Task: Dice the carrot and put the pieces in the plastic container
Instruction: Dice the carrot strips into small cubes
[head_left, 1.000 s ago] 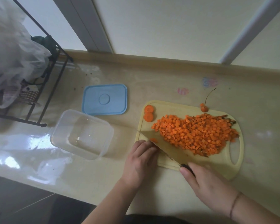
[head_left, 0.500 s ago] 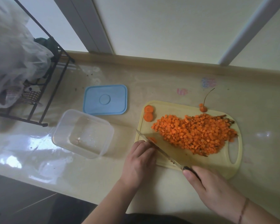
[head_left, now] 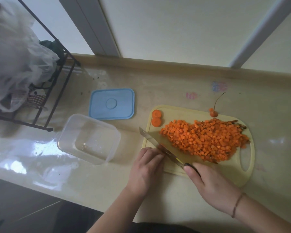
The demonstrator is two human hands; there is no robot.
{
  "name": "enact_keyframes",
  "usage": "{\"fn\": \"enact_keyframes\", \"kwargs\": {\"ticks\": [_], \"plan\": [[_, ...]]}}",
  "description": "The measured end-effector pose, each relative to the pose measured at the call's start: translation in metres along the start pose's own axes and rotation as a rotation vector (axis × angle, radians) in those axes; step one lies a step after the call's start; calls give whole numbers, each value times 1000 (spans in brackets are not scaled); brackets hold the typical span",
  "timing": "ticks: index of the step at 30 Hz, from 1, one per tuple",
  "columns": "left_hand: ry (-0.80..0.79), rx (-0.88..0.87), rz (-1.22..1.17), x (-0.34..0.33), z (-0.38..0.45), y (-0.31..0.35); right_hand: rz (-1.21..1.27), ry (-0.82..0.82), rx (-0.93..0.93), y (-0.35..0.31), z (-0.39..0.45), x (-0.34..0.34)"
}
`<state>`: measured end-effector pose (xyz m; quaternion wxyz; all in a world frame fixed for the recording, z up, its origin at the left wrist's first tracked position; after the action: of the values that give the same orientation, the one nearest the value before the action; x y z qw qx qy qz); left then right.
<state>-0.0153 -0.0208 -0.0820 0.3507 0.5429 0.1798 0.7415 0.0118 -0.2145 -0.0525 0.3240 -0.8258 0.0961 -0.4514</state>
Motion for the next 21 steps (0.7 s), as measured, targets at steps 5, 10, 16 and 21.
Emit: {"fn": "enact_keyframes", "kwargs": {"ticks": [5, 10, 16, 21], "plan": [[-9, -11, 21, 0, -1, 0, 37, -7, -26, 6, -19, 3], [-61, 3, 26, -1, -6, -7, -13, -14, -10, 9, -30, 4], [-61, 6, 14, -2, -6, -8, -78, -37, -38, 12, -33, 6], [-43, 12, 14, -1, -6, -7, -115, -27, -9, -6, -9, -5]]}}
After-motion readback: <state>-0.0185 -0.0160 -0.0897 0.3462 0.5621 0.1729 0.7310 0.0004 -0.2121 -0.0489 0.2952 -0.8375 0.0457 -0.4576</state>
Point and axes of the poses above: each hand's wrist, its own z-axis towards the middle knuckle, its own x-axis out of the back of the hand, y = z × x, the point moved 5 cm from there along z, towards the middle knuckle, and after that the axes turned 4 degrees about -z, right-handed, at the moved point
